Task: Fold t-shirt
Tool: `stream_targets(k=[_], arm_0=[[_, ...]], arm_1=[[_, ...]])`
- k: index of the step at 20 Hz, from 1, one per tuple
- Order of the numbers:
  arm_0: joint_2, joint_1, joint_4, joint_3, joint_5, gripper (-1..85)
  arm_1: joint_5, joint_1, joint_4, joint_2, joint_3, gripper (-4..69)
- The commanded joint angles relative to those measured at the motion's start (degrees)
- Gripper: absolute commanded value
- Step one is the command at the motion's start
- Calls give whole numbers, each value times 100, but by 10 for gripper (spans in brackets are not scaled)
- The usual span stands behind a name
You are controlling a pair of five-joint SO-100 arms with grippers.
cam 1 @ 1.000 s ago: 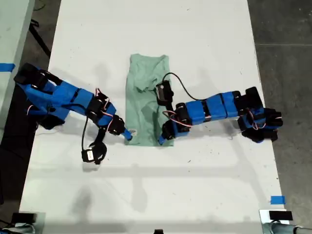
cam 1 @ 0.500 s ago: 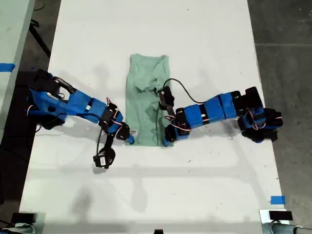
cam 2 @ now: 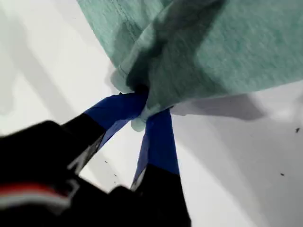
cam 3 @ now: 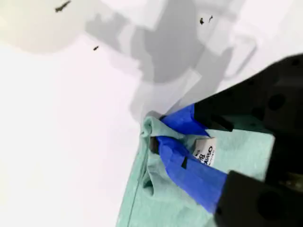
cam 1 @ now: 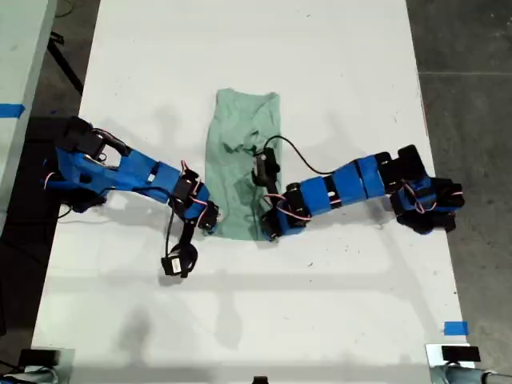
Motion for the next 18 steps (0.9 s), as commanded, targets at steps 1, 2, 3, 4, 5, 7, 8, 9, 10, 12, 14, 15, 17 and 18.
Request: stream_targets(k=[1,2,3,4,5,7,8,9,10,12,14,15,17,18], arm_0=[[18,-88,352,-141,-62,0],[18,-35,492,-202,-62,0],[18,26,650,-299,-53,0],[18,105,826,-413,-53,0],[18,202,967,-527,-35,0],[44,413,1204,-765,18,0],[70,519,1327,-914,44,0],[105,624,1468,-1081,79,0],[141,738,1608,-1266,132,0],[149,940,1934,-1749,220,0],[149,1063,2197,-2241,343,0],[149,1099,2268,-2426,404,0],[149,1134,2531,-2742,475,0],[167,1134,2777,-2971,510,0]], arm_1=[[9,44,290,53,-88,-7],[0,35,404,79,-176,-7],[-18,18,554,123,-299,-7],[-18,-26,738,158,-431,-7],[0,-70,888,220,-519,-7],[79,-193,1160,396,-686,-7],[132,-272,1292,519,-765,-7],[202,-352,1371,659,-817,-7],[264,-439,1380,800,-853,-7],[272,-624,1354,914,-1169,-7],[229,-729,1327,923,-1521,-7],[220,-747,1318,923,-1626,-7],[237,-765,1380,976,-1784,-7],[211,-756,1433,1046,-1898,-7]])
